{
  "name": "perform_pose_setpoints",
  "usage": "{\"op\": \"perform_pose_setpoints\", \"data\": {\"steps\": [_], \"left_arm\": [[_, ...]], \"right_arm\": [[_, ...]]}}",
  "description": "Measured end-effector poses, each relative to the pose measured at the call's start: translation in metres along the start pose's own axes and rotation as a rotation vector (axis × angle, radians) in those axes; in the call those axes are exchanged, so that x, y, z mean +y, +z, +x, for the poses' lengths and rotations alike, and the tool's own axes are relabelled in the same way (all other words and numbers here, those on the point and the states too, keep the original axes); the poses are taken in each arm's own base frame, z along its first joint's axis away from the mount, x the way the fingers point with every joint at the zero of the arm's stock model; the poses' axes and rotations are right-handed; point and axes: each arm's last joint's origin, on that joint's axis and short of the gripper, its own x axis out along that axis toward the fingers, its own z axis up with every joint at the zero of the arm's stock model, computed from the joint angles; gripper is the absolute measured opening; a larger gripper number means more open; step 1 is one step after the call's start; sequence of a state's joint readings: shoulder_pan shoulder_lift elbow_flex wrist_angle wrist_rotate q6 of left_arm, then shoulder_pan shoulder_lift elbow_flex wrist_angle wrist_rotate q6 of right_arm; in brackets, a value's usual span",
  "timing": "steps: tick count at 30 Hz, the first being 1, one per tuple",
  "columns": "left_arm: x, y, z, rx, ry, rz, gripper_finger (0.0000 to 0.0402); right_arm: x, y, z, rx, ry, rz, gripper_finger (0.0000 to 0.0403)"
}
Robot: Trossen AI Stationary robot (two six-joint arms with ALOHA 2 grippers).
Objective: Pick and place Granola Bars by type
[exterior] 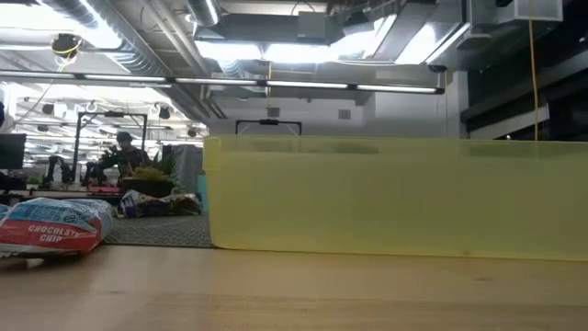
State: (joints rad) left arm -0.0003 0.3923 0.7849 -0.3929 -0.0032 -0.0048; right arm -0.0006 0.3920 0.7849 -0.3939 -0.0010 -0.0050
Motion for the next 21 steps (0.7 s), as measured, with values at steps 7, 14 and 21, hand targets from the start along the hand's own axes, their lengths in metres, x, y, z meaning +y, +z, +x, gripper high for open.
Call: {"op": "perform_pose_setpoints", "data": {"steps": [7,14,21], "left_arm": [[0.0000,0.0000,0.0000,0.000,0.000,0.000,0.0010],[0.0000,0.0026,0.0000,-0.027,0.000,0.000,0.0011],[0.0000,0.0044,-0.0003,-0.047,0.000,0.000,0.0009]], "right_arm": [[0.0000,0.0000,0.0000,0.000,0.000,-0.001,0.0071],[0.0000,0.0019,0.0001,-0.019,0.001,0.000,0.0071],[0.0000,0.0035,0.0000,-0.035,0.001,0.001,0.0071]]}}
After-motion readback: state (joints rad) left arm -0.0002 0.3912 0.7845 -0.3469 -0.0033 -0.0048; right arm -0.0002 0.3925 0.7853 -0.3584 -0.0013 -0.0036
